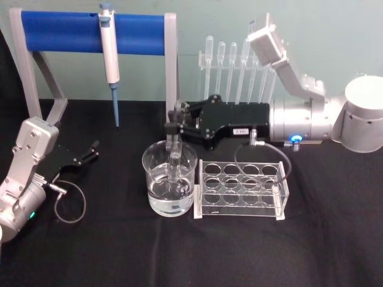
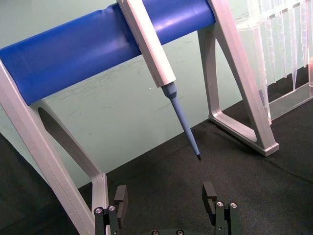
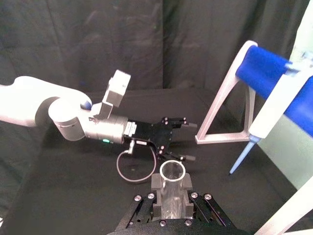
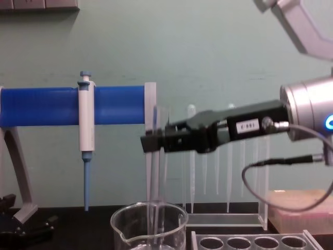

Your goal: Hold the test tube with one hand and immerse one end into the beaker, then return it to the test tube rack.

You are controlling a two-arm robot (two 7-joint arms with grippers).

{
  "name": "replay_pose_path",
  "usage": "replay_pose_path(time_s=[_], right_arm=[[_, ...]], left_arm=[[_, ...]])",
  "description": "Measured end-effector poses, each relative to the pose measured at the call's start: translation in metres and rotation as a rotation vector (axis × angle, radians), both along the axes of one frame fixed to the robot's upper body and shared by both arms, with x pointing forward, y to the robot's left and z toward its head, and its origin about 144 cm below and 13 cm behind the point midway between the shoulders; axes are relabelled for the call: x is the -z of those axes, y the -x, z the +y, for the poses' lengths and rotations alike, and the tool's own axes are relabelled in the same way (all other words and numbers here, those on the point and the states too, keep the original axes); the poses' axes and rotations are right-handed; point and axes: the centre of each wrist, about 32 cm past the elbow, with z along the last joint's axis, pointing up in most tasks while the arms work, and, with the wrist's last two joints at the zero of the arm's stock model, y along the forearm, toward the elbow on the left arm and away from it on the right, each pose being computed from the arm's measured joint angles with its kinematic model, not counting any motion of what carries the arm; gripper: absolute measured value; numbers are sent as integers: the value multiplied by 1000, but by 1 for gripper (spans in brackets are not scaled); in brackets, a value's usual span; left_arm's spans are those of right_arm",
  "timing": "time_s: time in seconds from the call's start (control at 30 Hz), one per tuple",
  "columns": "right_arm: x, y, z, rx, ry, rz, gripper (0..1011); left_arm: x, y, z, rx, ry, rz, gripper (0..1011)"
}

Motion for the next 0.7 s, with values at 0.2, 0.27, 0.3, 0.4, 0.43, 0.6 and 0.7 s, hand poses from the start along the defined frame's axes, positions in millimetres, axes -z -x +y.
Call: replay_pose_path(time_s=[0.2, 0.27, 0.3, 0.4, 0.43, 0.6, 0.7], right_arm=[[12, 2, 2, -1, 13, -7, 239], [16, 3, 2, -1, 24, -12, 239], [17, 3, 2, -1, 27, -14, 239], [22, 4, 3, -1, 36, -26, 239], [23, 4, 3, -1, 38, -30, 239], [31, 4, 6, -1, 41, -39, 239], [35, 4, 7, 0, 42, -39, 239]], left_arm=[[0, 0, 0, 0, 0, 0, 1000], [0, 0, 0, 0, 0, 0, 1000], [0, 0, 0, 0, 0, 0, 1000], [0, 0, 0, 0, 0, 0, 1000], [0, 0, 0, 0, 0, 0, 1000], [0, 0, 0, 0, 0, 0, 1000], [0, 0, 0, 0, 0, 0, 1000]])
